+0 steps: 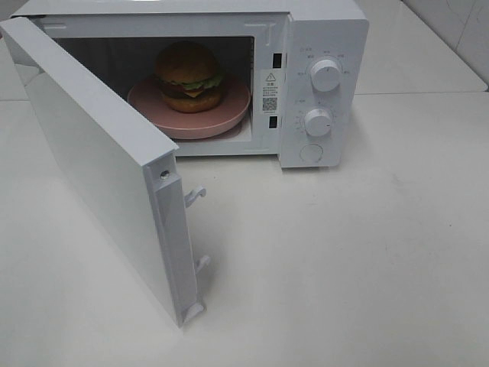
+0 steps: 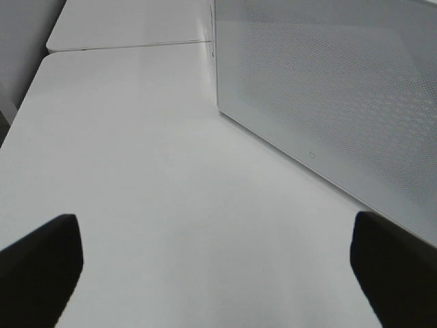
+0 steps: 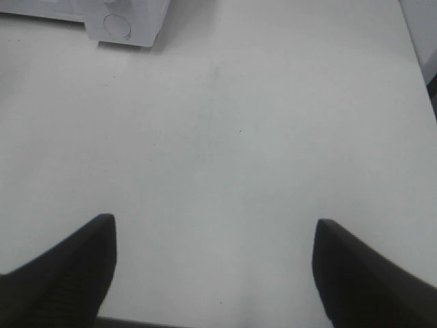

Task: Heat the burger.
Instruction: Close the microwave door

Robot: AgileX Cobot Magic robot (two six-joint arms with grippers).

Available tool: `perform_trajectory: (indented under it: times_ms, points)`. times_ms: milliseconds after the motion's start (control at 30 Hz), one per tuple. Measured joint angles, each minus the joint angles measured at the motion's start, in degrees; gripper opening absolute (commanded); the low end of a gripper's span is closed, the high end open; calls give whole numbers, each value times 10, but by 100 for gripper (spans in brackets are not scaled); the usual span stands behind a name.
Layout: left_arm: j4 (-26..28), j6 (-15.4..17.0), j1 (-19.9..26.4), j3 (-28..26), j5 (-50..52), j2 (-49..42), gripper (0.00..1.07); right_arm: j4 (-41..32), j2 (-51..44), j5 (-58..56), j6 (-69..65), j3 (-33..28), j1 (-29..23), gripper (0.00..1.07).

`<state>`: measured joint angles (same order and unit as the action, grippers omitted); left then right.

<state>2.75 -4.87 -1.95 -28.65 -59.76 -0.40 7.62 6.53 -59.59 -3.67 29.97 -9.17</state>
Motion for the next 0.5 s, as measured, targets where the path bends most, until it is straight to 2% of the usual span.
perform_trajectory:
  times_ms: [267,500]
  points:
    - [0,0,0,0,0,0,100,-2,-63,11,-11,-8,33,76]
    - [0,0,0,0,0,0,100,-2,-68,13,-11,-10,40,76]
